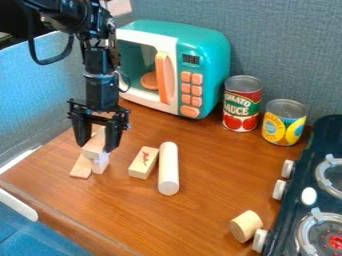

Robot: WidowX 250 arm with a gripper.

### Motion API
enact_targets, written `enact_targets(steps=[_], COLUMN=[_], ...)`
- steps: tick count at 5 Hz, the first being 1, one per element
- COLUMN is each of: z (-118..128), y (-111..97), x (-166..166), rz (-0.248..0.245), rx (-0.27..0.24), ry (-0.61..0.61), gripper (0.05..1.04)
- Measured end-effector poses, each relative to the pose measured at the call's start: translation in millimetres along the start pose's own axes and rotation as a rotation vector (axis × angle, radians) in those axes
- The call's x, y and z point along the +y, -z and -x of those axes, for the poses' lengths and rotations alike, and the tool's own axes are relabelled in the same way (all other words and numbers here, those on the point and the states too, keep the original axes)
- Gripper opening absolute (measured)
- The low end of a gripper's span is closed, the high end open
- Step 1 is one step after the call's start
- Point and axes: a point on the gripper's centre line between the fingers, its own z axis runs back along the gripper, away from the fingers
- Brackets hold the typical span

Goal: Put the block on top of the cube with hole in the middle

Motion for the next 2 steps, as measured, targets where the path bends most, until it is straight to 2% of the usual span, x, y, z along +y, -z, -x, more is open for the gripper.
enact_targets(steps=[1, 2], z=[-1.4, -3.5], y=[-1.0, -3.1], x=[-1.6, -4.5], rz=[0.011, 0.033], rx=[-0.005, -0.018], ry=[-0.014, -0.013], gripper=[1.007, 1.001])
